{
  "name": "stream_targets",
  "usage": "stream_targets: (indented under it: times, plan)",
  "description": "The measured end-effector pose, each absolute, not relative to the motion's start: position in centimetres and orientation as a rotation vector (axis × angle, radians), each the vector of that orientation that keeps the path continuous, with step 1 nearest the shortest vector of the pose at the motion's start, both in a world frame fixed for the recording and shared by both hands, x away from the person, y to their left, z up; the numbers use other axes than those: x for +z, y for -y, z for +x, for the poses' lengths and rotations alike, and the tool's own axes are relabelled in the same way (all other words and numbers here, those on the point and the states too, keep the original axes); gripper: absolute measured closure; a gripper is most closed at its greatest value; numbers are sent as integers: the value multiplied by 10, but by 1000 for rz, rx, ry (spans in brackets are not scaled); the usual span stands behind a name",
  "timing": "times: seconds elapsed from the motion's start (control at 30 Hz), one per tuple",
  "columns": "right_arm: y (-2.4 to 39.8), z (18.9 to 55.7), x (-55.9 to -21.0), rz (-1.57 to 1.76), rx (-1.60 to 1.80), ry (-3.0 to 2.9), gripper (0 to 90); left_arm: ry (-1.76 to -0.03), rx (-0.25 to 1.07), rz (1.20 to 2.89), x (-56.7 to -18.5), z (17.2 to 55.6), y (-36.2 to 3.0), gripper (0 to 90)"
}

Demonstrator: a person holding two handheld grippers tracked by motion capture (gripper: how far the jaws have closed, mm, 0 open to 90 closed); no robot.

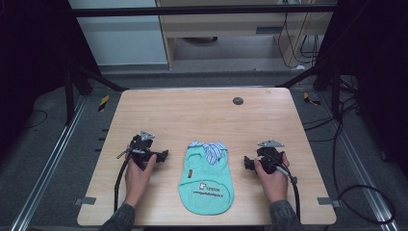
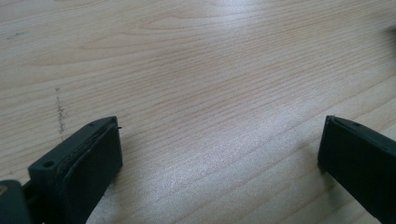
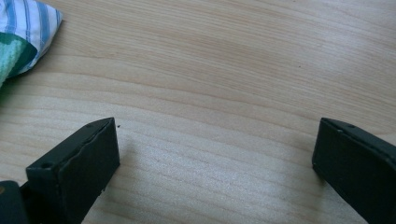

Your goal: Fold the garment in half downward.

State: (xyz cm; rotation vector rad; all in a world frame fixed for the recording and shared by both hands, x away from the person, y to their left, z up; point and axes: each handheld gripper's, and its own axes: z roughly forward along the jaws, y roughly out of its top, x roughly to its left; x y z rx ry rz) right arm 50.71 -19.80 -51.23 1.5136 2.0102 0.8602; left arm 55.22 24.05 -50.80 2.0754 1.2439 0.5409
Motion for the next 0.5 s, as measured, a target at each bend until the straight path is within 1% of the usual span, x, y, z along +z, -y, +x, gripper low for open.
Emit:
stream_targets:
  times: [0.17,0.4,0.5]
  plan:
    - [198,507,-512,1510,862,-2012,8,-1255,548,2075,-508,540,-240,0]
    - [197,505,-513,1512,866,-2014,4,-1291,563,2057,-508,532,-236,0]
    - [197,505,-512,1513,868,-2014,6,-1262,547,2073,-508,529,-238,0]
